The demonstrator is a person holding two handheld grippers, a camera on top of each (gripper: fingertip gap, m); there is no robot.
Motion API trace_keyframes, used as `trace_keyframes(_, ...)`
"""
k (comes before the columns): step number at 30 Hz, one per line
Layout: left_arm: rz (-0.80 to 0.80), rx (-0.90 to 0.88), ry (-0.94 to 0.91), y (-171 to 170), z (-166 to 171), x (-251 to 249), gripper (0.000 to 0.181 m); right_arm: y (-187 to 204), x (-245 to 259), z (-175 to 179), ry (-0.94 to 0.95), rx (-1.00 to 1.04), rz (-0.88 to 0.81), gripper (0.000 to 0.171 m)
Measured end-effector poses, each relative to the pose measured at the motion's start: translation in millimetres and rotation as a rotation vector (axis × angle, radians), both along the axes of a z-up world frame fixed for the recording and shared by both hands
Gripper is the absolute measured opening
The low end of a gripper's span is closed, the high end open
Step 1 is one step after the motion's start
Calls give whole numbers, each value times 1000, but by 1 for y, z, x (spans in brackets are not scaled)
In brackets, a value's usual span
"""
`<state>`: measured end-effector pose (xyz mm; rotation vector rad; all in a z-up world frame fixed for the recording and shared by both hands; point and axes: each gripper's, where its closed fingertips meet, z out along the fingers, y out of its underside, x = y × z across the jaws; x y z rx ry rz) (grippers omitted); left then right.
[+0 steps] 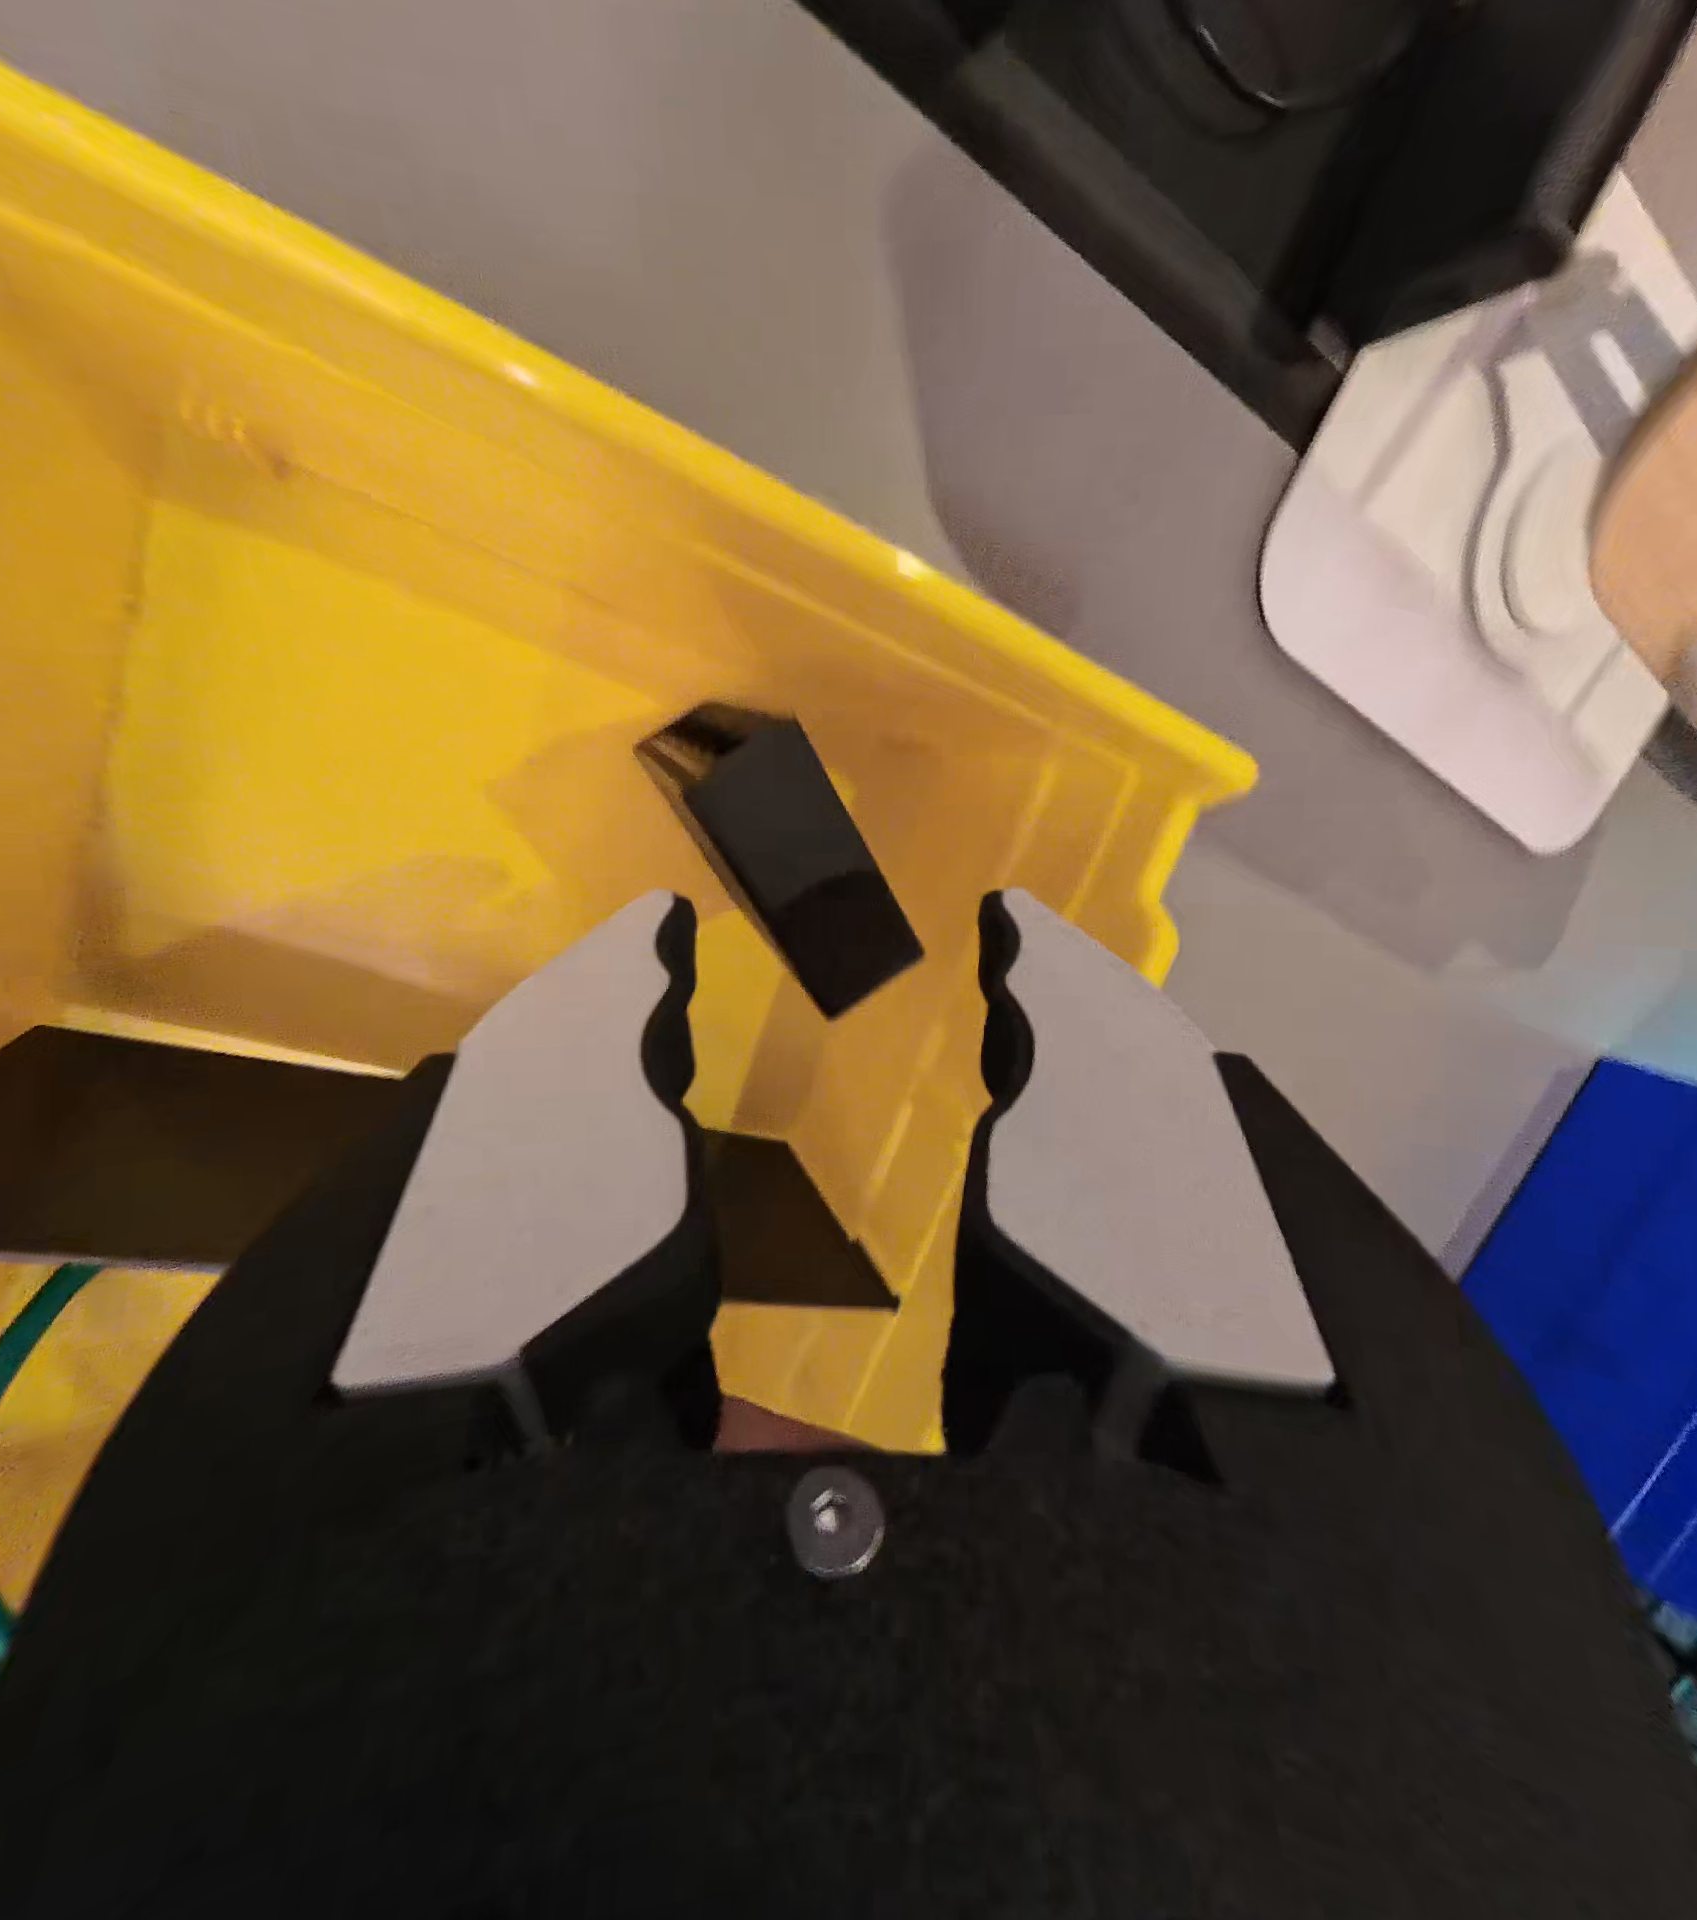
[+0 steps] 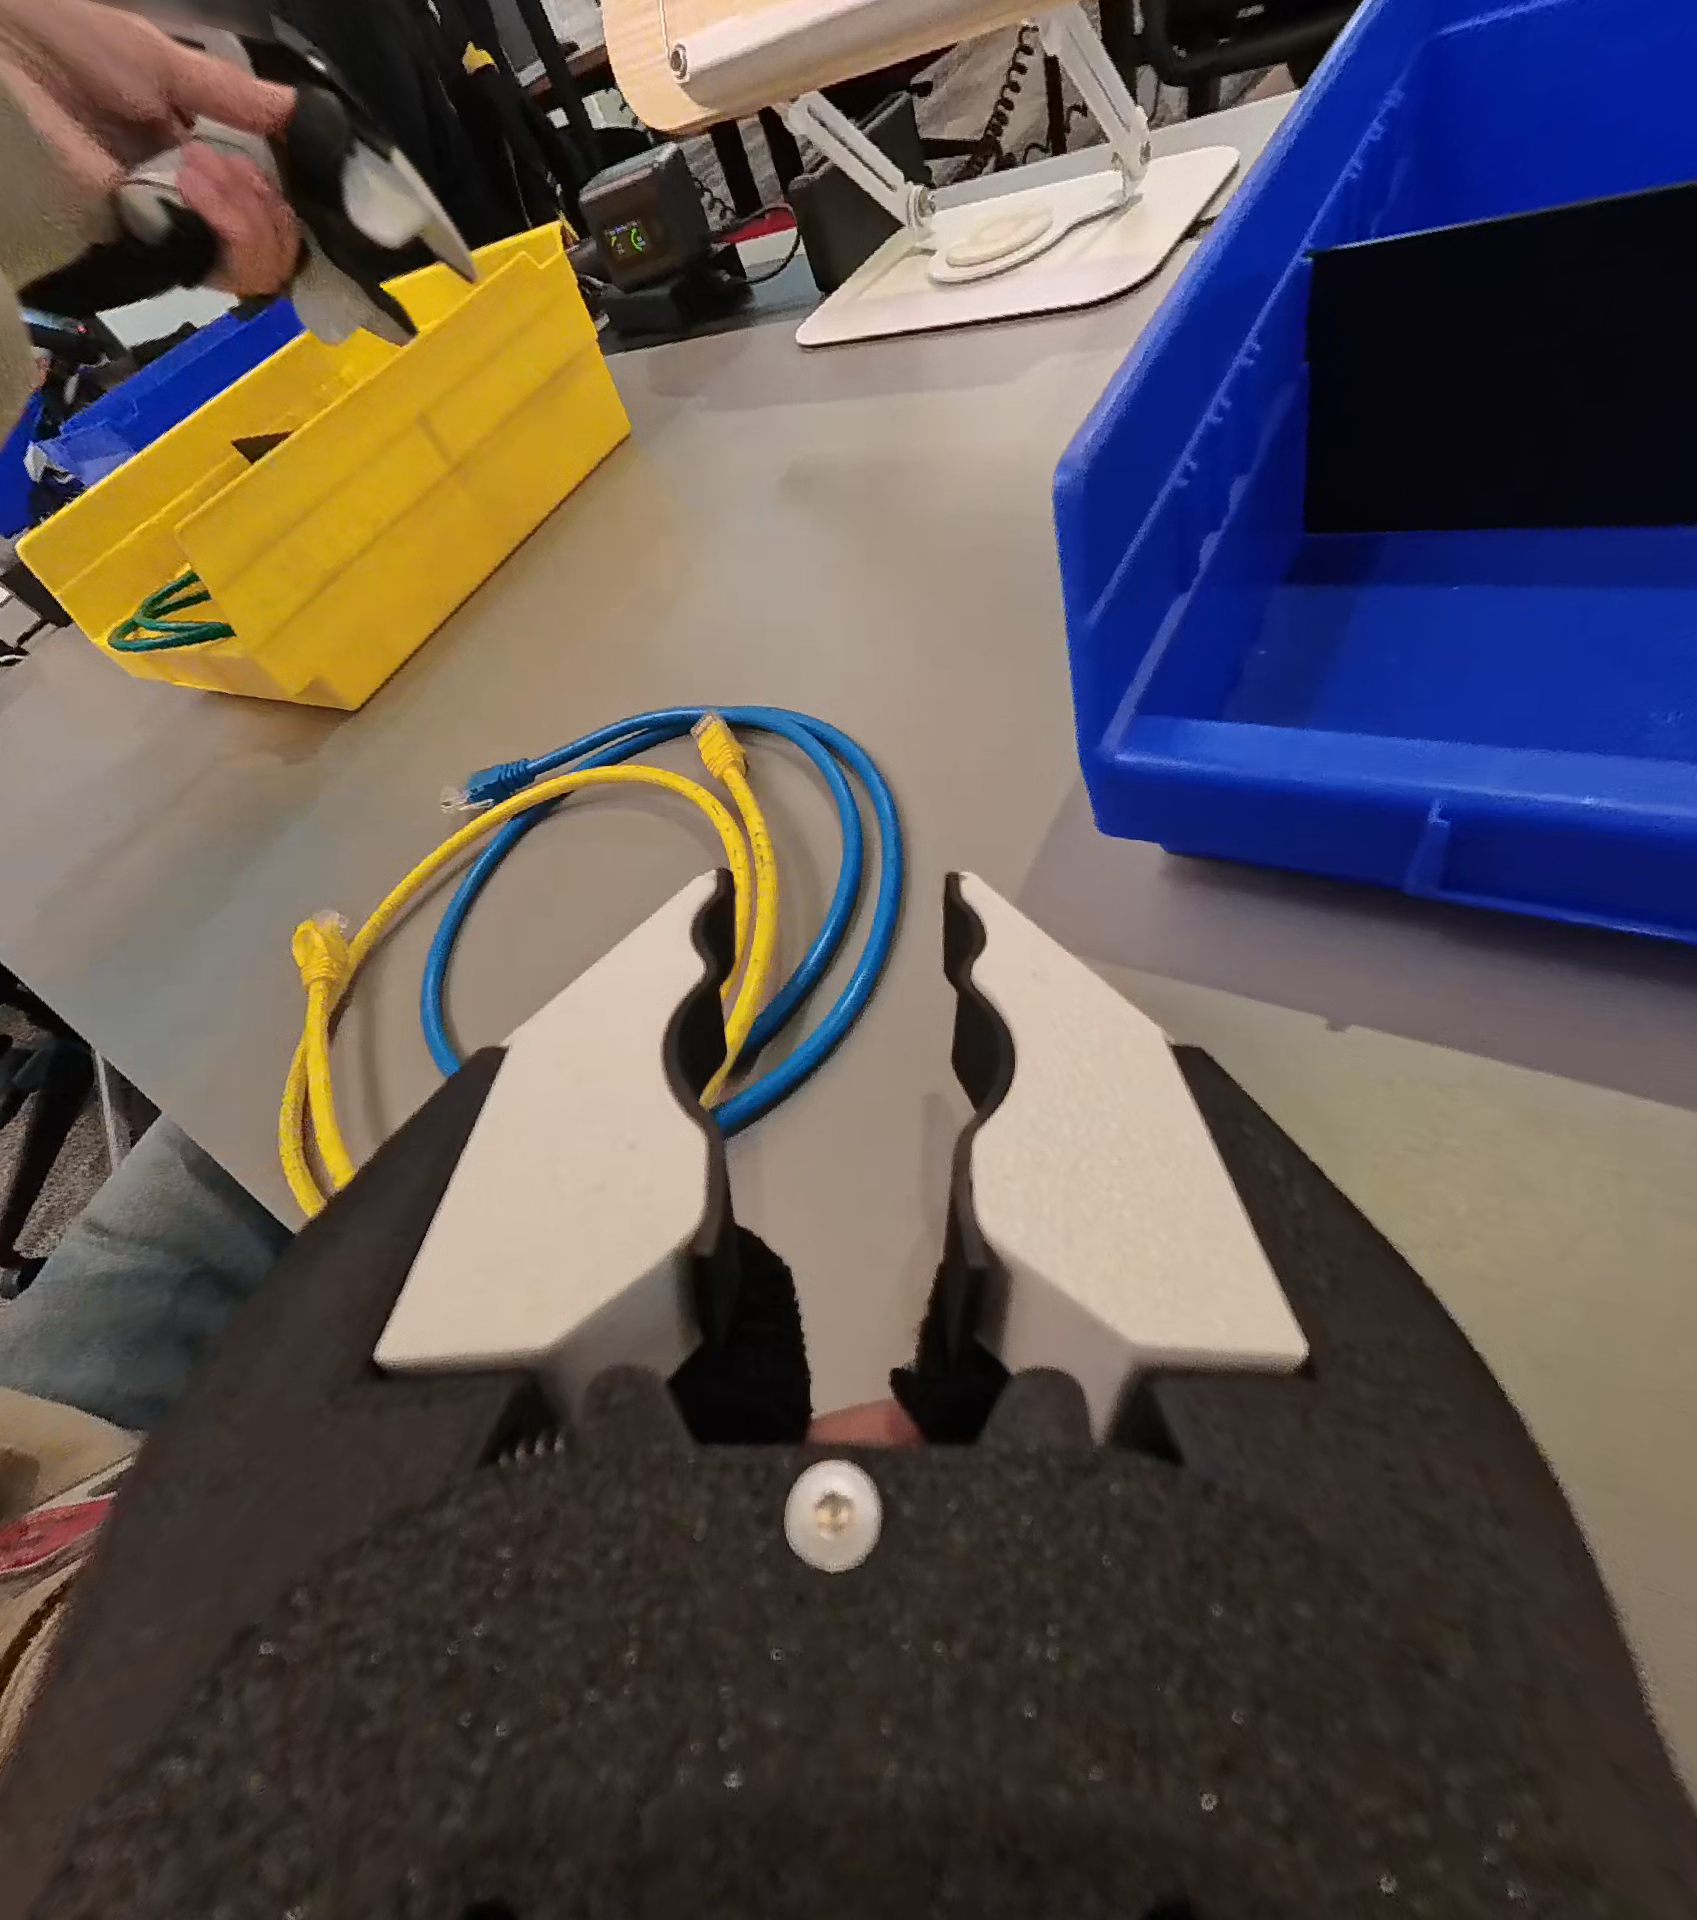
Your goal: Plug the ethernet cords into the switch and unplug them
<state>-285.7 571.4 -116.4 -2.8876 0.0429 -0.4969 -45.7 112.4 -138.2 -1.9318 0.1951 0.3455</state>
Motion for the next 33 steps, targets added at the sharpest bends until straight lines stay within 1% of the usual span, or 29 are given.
trace_keyframes(3,69,-17,62,15,-14,-4,53,-1,2,-2,15,-8,2,39)
trace_keyframes(5,83,-61,138,14,-28,-11,51,-1,0,-3,27,-14,12,39)
trace_keyframes(7,72,-82,222,13,-39,-19,42,-1,-1,-6,30,-28,19,39)
trace_keyframes(8,56,-88,248,11,-43,-22,33,-1,-2,-8,31,-38,25,39)
trace_keyframes(9,29,-94,264,10,-46,-24,36,-2,-3,-9,34,-45,34,39)
trace_keyframes(12,-85,-127,284,0,-46,-25,35,-1,-7,-10,35,-50,46,39)
trace_keyframes(15,-223,-93,279,-4,-45,-24,32,-1,-9,-10,24,-50,51,39)
trace_keyframes(17,-290,-39,253,-3,-37,-21,31,-2,-8,-9,24,-47,47,39)
trace_keyframes(19,-349,39,254,1,-21,-22,31,-2,-5,-9,28,-46,39,39)
trace_keyframes(21,-433,177,235,8,7,-16,30,-2,-4,-9,33,-46,33,39)
trace_keyframes(23,-547,329,213,3,42,-8,30,-2,-5,-8,28,-42,32,39)
trace_keyframes(25,-664,487,144,-15,78,4,30,-1,-6,-5,14,-32,32,39)
trace_keyframes(27,-798,661,47,-52,111,19,30,0,-9,-2,-2,-15,40,39)
trace_keyframes(30,-1015,953,-63,-132,147,37,30,3,-21,5,-29,40,81,40)
trace_keyframes(33,-1182,1206,-120,-220,159,48,30,5,-46,27,-59,178,184,40)
